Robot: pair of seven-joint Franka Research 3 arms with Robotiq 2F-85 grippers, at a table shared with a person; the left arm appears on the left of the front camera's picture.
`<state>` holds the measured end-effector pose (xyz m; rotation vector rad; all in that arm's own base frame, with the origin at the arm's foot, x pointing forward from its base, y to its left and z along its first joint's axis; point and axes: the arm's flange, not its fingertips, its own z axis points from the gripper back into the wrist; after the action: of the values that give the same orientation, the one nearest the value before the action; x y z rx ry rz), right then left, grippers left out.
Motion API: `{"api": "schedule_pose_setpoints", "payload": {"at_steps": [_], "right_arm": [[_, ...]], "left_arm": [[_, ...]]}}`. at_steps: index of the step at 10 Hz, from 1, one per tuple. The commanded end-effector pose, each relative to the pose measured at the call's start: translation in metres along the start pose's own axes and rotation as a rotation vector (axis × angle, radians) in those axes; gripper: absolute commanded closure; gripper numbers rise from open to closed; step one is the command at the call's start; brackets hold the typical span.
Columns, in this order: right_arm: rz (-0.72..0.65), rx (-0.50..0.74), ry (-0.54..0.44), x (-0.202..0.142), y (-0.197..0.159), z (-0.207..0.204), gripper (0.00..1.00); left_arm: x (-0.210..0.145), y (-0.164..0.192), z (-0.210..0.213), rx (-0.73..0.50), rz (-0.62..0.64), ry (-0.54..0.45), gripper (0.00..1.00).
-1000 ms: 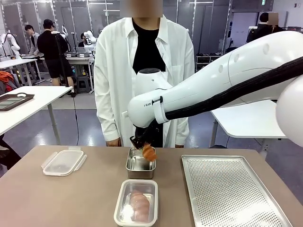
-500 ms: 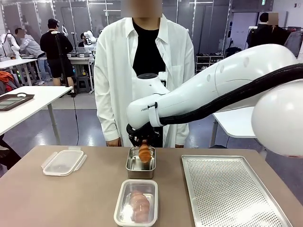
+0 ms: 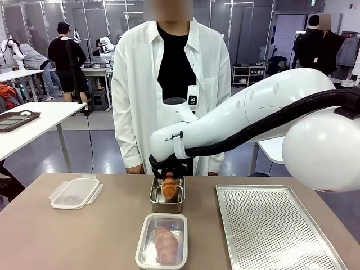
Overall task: Place the bread into the airtight container.
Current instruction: Pick up a Butter Roll and place it into an empty Airtight Container.
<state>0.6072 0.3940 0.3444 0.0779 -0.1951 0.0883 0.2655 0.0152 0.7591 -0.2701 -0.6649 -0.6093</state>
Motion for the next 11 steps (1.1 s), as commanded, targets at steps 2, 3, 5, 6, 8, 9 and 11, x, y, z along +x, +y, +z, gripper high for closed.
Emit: {"api": "schedule_pose_setpoints", "payload": {"at_steps": [2, 3, 5, 6, 8, 9, 11], "right_arm": [[-0.03, 0.009, 0.016, 0.0, -0.002, -0.005, 0.09], [-0.032, 0.014, 0.022, -0.001, -0.003, -0.006, 0.0], [-0.033, 0.015, 0.021, -0.003, -0.006, -0.005, 0.0], [-0.037, 0.024, 0.016, -0.003, -0.008, -0.003, 0.0], [-0.023, 0.036, 0.025, -0.004, -0.016, -0.002, 0.12], [-0.009, 0.063, 0.029, -0.001, -0.024, -0.006, 0.12], [-0.031, 0.019, 0.022, 0.001, -0.005, -0.006, 0.12]], "left_arm": [[0.001, 0.0, 0.001, -0.006, -0.016, 0.0, 0.0], [0.001, 0.0, 0.001, -0.006, -0.016, 0.0, 0.0], [0.001, 0.0, 0.001, -0.006, -0.016, 0.0, 0.0], [0.001, 0.0, 0.001, -0.006, -0.016, 0.0, 0.0], [0.001, 0.0, 0.001, -0.006, -0.016, 0.0, 0.0], [0.001, 0.0, 0.001, -0.006, -0.016, 0.0, 0.0], [0.001, 0.0, 0.001, -0.006, -0.016, 0.0, 0.0]]}}
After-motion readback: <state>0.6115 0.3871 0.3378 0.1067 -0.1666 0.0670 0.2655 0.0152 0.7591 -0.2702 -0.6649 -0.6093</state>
